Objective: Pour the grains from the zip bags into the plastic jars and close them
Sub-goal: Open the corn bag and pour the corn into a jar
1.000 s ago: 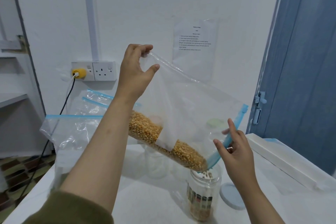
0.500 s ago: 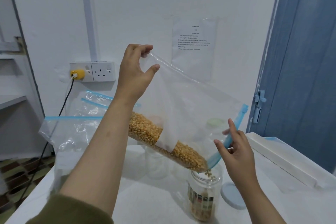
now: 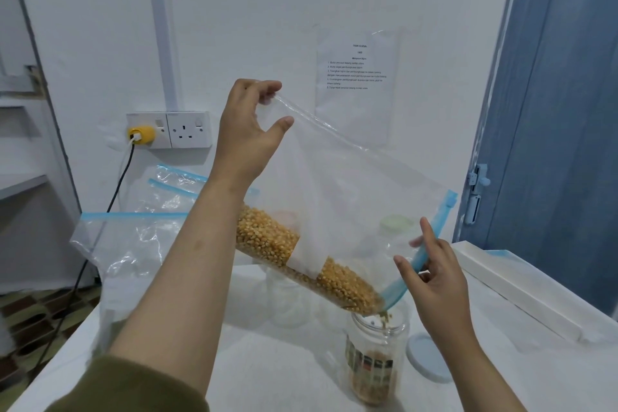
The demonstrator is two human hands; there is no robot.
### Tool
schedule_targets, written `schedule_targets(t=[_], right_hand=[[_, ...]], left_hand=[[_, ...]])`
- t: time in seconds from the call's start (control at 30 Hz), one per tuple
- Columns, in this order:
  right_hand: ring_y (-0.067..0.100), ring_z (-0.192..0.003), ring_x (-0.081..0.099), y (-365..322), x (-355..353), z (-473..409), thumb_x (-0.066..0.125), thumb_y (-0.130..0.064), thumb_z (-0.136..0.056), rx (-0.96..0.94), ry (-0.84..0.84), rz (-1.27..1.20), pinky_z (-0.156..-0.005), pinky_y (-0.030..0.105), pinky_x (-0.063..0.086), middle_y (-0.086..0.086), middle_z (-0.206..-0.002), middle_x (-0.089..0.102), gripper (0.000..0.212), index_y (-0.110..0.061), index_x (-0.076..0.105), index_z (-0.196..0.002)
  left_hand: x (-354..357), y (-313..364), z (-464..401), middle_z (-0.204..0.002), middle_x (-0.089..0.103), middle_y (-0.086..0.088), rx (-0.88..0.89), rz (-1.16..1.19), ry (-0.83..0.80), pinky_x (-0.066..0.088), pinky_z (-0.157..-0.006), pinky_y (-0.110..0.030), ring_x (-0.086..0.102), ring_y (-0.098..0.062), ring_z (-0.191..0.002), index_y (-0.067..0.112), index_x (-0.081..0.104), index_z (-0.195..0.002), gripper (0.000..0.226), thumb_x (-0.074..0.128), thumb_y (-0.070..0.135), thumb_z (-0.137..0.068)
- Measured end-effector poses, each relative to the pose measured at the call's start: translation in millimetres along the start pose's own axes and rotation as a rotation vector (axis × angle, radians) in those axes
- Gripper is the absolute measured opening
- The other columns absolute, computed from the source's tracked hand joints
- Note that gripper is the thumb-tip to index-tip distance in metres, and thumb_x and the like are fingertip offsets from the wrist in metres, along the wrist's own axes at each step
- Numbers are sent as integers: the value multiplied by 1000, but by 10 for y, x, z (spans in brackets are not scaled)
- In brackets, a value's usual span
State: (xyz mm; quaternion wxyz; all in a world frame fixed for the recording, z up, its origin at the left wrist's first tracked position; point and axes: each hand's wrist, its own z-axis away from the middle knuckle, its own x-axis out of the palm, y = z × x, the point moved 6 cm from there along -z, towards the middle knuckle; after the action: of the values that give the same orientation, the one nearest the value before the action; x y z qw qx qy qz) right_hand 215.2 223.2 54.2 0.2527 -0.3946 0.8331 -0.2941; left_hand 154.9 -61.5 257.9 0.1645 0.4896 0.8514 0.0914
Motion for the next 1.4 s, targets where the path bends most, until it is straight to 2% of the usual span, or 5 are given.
schedule_targets(t=[0.5, 0.63, 1.07, 1.4], right_hand=[[5, -93, 54, 25, 12, 19, 69, -15, -90, 1, 8, 27, -73, 12, 51, -17, -103, 52, 70, -30, 37, -150], [4, -94, 54, 29, 17, 25, 69, -15, -90, 7, 12, 22, -74, 11, 51, -18, -103, 52, 70, -35, 35, -148], [6, -93, 54, 28, 5, 43, 69, -12, -90, 6, 12, 8, -71, 11, 49, -13, -103, 53, 69, -27, 38, -150], [8, -91, 55, 31, 11, 37, 69, -13, -90, 16, 2, -1, -71, 11, 49, -13, -104, 53, 68, -31, 38, -148]], left_hand=[[20, -4, 3, -117, 51, 0, -5, 3, 1, 38, -88, -7, 55, -9, -105, 11, 60, -124, 44, 75, 13, -83], [32, -20, 6, -116, 50, 1, -10, 7, 6, 37, -88, -7, 55, -8, -104, 12, 60, -124, 44, 75, 12, -83], [50, -18, 15, -115, 50, 2, -9, 7, 7, 36, -87, -5, 55, -8, -104, 11, 60, -124, 43, 75, 12, -83], [55, -23, 12, -115, 50, 1, -12, 11, 2, 37, -87, -6, 54, -7, -103, 11, 60, -123, 43, 75, 12, -83]])
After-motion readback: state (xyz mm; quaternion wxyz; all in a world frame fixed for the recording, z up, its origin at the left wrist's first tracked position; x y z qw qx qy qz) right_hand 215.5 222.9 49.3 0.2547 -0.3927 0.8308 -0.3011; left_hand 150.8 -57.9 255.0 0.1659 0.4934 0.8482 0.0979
